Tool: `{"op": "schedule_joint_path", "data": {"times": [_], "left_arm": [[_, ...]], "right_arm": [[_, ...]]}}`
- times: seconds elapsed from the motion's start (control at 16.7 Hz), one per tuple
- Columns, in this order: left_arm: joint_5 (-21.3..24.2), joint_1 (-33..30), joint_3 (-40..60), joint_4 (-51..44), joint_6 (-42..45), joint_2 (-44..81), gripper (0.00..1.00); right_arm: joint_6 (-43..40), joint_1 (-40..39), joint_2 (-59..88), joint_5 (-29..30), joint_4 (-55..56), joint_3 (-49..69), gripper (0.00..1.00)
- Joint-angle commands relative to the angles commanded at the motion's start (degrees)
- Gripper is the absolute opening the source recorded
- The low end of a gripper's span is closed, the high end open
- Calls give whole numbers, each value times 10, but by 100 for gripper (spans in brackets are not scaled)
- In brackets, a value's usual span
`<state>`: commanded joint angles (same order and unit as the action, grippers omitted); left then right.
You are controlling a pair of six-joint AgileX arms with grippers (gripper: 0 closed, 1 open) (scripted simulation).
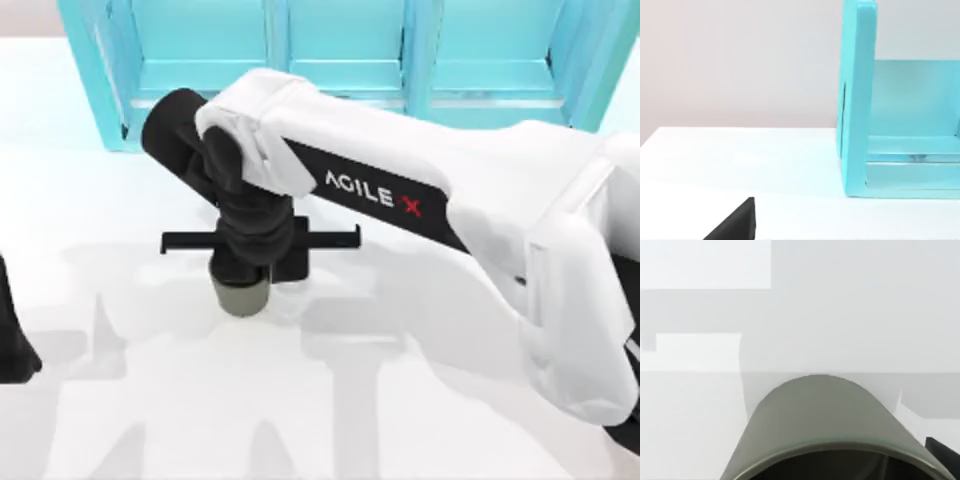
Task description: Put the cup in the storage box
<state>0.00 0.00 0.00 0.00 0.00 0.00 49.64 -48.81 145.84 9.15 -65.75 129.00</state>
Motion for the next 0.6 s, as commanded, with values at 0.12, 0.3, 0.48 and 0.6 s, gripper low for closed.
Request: {"op": "schedule_joint_path", "data": {"times": [0.12, 0.3, 0.48, 0.6], "left_arm": [[0, 0, 0, 0, 0, 0, 100], [0, 0, 0, 0, 0, 0, 100], [0, 0, 0, 0, 0, 0, 100], [0, 0, 0, 0, 0, 0, 100]], "right_arm": [[0, 0, 0, 0, 0, 0, 0], [0, 0, 0, 0, 0, 0, 0], [1, -2, -1, 0, 0, 0, 0], [-6, 4, -4, -2, -1, -3, 0]]}}
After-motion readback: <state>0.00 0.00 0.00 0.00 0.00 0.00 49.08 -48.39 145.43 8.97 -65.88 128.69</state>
